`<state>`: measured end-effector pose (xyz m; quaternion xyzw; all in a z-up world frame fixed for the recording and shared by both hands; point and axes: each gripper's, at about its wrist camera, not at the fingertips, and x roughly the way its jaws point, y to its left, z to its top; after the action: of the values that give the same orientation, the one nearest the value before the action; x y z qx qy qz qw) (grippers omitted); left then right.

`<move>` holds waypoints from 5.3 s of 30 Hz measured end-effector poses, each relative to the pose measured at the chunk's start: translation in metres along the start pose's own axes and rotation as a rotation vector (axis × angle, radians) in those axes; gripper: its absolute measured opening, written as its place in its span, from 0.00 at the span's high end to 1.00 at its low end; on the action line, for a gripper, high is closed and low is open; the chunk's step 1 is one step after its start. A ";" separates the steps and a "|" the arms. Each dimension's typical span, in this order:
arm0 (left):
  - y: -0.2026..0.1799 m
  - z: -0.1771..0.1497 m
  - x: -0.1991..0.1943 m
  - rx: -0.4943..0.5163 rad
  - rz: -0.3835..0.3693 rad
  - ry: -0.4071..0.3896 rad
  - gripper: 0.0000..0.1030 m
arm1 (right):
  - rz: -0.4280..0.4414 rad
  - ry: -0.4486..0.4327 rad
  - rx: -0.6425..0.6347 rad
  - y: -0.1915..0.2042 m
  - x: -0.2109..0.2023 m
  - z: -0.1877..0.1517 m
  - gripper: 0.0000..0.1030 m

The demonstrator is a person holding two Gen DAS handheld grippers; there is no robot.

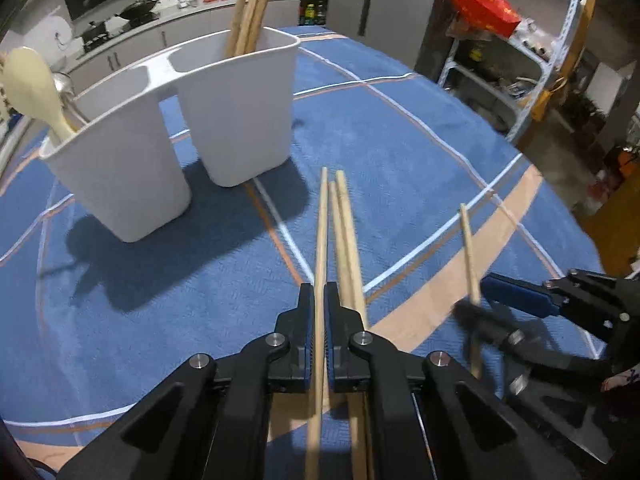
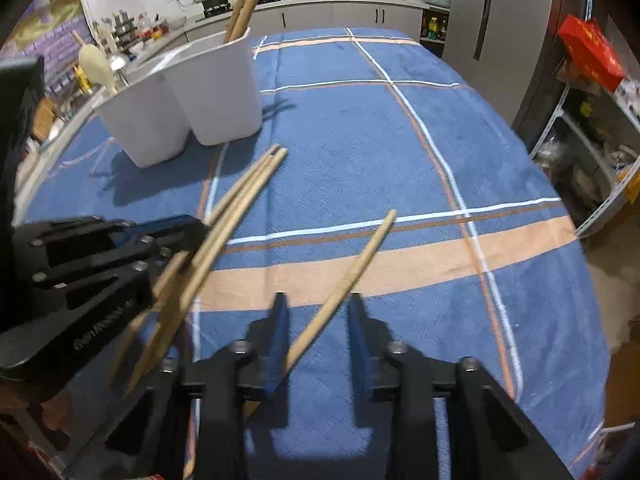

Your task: Organize utensils

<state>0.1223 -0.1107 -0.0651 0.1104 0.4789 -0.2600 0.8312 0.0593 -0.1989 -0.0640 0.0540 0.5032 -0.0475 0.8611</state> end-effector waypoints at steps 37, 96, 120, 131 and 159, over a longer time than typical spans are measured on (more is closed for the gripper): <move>0.073 -0.078 -0.051 -0.391 0.005 0.107 0.72 | 0.134 0.178 -0.206 0.015 -0.014 -0.024 0.87; 0.028 -0.092 -0.255 -0.260 0.110 -0.476 0.94 | 0.382 -0.338 -0.070 0.039 -0.168 -0.030 0.94; 0.077 0.065 -0.259 -0.277 0.156 -0.661 0.94 | 0.355 -0.551 -0.011 0.022 -0.200 0.117 0.94; 0.101 0.133 -0.180 -0.284 0.189 -0.587 0.94 | 0.288 -0.451 -0.074 0.047 -0.136 0.187 0.94; 0.116 0.098 -0.156 -0.379 0.136 -0.455 0.68 | 0.337 -0.244 -0.005 0.043 -0.030 0.224 0.72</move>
<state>0.1942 -0.0047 0.1110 -0.0756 0.3121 -0.1279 0.9384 0.2439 -0.1872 0.0730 0.1291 0.3793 0.0921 0.9116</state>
